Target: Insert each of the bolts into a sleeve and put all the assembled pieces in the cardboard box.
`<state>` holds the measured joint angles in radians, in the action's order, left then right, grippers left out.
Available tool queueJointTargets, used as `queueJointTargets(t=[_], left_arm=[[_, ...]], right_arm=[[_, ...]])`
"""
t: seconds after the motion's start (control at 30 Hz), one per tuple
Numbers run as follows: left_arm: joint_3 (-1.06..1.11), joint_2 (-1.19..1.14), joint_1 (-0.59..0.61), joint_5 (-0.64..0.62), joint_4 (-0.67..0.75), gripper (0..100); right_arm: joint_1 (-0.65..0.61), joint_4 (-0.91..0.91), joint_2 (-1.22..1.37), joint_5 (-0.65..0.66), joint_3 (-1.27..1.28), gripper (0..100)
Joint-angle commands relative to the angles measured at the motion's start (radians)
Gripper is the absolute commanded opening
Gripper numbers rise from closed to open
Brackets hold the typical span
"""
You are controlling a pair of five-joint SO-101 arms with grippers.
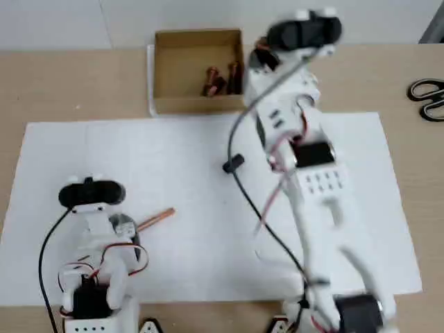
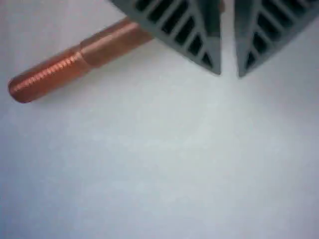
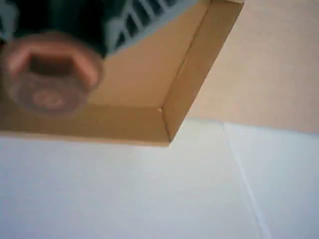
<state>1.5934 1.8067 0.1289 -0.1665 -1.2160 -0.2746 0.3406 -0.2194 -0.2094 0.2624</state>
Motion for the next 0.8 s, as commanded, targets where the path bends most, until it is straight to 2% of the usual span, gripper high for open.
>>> queueJointTargets(t=[0.0,0.37,0.77], left_arm=[[-0.002,0.006,0.003,0.000,0.023,1],[-0.002,0.006,0.003,0.000,0.023,1],[-0.002,0.006,0.003,0.000,0.023,1]], right_arm=[[-0.015,-0.027,0.197,-0.011,-0.236,0.3],[-0.110,-0.025,0.728,-0.005,-0.749,0.3],[-0.114,-0.025,1.106,-0.005,-1.154,0.3]])
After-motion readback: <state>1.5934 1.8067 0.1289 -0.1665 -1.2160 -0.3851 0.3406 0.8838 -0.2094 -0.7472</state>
